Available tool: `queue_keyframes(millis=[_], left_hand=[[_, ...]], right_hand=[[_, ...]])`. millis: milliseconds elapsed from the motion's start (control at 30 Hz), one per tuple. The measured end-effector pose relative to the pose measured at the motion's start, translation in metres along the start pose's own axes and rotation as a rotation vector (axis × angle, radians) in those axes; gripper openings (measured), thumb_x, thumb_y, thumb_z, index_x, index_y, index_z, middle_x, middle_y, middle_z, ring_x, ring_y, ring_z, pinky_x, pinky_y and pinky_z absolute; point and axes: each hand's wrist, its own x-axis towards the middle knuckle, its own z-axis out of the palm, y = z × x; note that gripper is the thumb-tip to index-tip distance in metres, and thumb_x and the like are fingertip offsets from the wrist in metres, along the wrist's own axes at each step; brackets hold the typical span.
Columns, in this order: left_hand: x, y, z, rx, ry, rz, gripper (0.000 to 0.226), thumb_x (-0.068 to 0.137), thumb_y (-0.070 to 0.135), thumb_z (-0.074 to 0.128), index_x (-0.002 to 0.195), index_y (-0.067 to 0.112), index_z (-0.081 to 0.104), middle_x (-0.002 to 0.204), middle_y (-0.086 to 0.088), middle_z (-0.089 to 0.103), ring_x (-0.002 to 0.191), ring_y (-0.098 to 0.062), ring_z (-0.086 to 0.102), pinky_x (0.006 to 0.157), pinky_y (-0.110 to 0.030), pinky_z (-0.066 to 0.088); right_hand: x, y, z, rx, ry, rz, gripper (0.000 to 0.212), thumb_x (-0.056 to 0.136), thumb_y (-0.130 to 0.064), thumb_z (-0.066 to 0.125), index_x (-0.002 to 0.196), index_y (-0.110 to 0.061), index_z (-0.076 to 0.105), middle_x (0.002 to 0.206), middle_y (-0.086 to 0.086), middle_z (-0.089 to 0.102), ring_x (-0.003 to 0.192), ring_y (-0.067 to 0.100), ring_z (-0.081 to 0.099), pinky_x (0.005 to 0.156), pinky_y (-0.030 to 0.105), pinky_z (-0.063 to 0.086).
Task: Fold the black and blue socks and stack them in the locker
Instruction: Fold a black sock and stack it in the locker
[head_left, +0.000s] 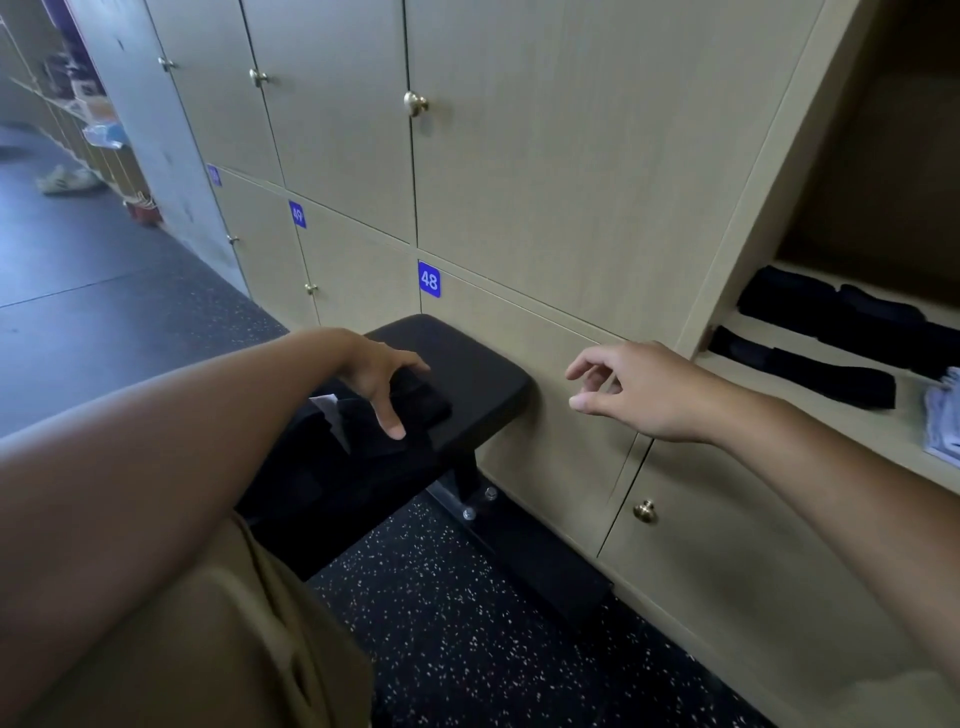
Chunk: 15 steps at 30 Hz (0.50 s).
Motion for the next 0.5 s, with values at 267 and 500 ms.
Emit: queue_keyframes(millis=[267,500], left_hand=[[0.011,0.005,-0.001,0.112,0.021,-0.029,0.087,0.064,0.05,0.092,0.13,0.043,0.035,0.135,-0.006,0.03,0.125,-0.037,0.041,0.11,-0.052,0.039],[0.02,0.004,0.001,0.21,0.112,0.072,0.064,0.071,0.057,0.084,0.125,0.04,0.053,0.134,-0.005,0.033,0.127,-0.034,0.034,0.11,-0.048,0.038]], right_hand=[[0.006,0.0,0.007,-0.005,-0.034,0.001,0.031,0.093,-0.041,0.069,0.122,-0.032,0.063,0.1,-0.013,0.065,0.083,0.0,0.056,0.076,0.025,0.043],[0.008,-0.002,0.008,-0.013,-0.054,-0.003,0.033,0.094,-0.041,0.068,0.125,-0.031,0.061,0.102,-0.013,0.066,0.078,-0.003,0.053,0.068,0.018,0.038]])
